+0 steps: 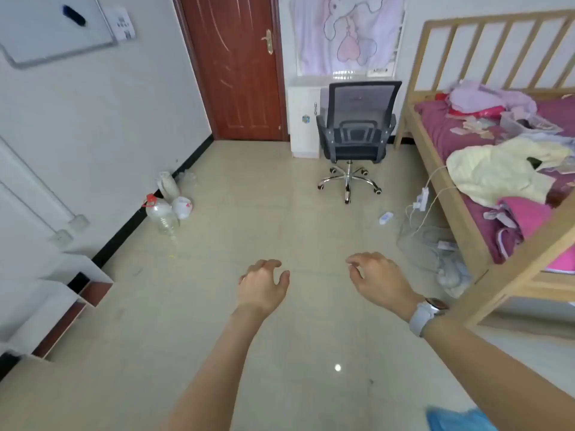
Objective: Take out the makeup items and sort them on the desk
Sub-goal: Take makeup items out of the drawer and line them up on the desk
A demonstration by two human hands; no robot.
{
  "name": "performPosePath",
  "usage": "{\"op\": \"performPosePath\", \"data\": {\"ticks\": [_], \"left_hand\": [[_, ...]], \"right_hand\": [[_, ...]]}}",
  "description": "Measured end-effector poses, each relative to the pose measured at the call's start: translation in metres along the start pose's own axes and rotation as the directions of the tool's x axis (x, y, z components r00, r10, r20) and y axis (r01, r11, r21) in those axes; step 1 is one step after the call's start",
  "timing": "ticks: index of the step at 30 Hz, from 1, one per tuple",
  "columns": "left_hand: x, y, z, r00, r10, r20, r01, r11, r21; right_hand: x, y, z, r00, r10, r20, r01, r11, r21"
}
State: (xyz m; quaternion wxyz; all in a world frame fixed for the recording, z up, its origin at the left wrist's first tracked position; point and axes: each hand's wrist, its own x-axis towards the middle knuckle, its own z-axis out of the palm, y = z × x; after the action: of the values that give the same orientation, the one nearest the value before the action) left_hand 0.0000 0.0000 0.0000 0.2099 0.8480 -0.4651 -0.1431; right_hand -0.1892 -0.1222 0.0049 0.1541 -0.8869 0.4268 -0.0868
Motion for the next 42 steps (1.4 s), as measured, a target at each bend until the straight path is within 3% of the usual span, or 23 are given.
{"op": "performPosePath", "data": {"ticks": [7, 15, 23, 29, 42], "left_hand": [[0.032, -0.036, 0.077, 0.972, -0.134, 0.192, 0.124, 0.99, 0.061], [0.188, -0.022, 0.118, 0.913, -0.266, 0.31, 0.242, 0.963, 0.116], [0.36, 0.019, 0.106, 0.919, -0.255, 0.299, 0.257, 0.966, 0.034], [0.479, -0.011, 0.105, 0.908, -0.282, 0.311, 0.263, 0.959, 0.105], [0.832, -0.05, 0.049, 0.936, -0.236, 0.262, 0.238, 0.971, 0.024]], "right_hand": [[0.034, 0.036, 0.087, 0.972, 0.076, 0.221, -0.095, 0.992, 0.078], [0.174, 0.1, 0.117, 0.891, 0.138, 0.432, -0.191, 0.978, 0.08], [0.353, 0.128, 0.098, 0.906, 0.099, 0.411, -0.119, 0.993, 0.023], [0.484, 0.134, 0.113, 0.9, 0.057, 0.433, -0.057, 0.998, -0.013], [0.829, 0.106, 0.103, 0.922, 0.092, 0.375, -0.095, 0.995, -0.012]]}}
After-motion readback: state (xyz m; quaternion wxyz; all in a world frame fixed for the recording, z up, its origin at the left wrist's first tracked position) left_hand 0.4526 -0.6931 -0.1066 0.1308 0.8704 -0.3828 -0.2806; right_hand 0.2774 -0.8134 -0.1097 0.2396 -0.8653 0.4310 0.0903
